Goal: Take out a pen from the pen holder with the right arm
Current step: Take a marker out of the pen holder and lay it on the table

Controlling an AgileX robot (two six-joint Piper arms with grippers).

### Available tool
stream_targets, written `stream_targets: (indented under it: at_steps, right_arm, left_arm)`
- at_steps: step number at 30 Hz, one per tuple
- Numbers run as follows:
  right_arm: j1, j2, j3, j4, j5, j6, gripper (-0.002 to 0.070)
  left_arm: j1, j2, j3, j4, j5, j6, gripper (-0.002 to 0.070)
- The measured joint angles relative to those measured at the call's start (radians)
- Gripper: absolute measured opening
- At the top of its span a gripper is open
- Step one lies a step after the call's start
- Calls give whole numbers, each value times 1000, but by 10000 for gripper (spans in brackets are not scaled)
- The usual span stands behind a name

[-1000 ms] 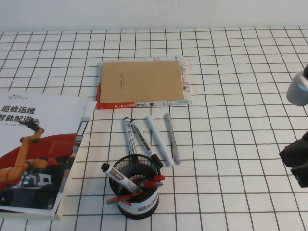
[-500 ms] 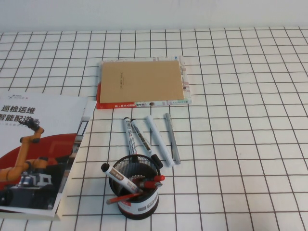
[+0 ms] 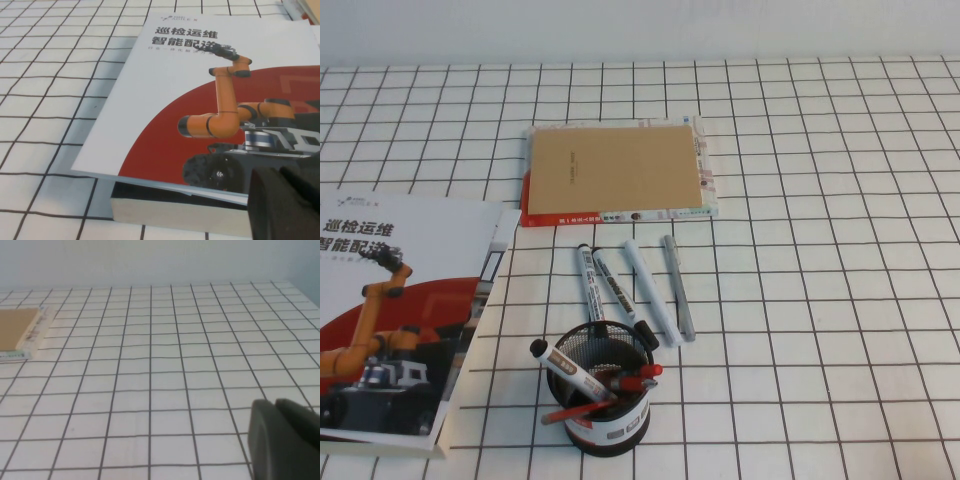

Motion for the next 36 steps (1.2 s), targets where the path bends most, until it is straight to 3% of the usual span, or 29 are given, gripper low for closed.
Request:
stream_targets:
  at_steps: [11,36]
  right_arm:
    - [-2,-73,1,-73,192,0,-15]
    - [-2,-73,1,-75,202,0,-16]
  left_arm:
    - [0,0,0,0,0,0,-3]
    - [0,0,0,0,0,0,-3]
